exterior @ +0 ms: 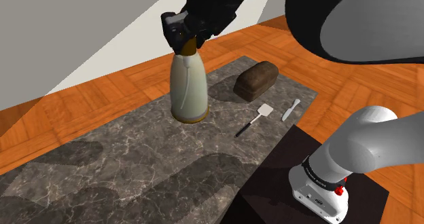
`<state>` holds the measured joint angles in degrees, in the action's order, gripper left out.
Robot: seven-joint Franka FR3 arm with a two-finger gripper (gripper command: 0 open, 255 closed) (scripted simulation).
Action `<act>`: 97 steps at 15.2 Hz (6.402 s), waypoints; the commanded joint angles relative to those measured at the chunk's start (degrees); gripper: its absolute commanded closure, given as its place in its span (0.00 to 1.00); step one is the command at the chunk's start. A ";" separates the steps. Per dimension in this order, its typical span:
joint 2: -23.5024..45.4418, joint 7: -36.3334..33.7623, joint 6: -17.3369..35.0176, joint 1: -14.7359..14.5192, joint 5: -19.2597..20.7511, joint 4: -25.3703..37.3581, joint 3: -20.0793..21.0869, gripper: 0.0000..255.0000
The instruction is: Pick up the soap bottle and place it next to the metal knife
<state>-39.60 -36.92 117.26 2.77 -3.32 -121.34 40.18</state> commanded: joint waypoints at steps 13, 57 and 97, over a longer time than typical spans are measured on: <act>-2.75 6.57 -6.24 -1.50 0.00 3.11 -7.98 1.00; -9.95 63.68 -8.20 -5.76 15.47 1.40 -74.67 1.00; 0.40 85.90 2.90 -22.49 15.47 10.71 -110.86 1.00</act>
<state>-39.04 48.77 119.53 -19.73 12.00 -110.06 -70.35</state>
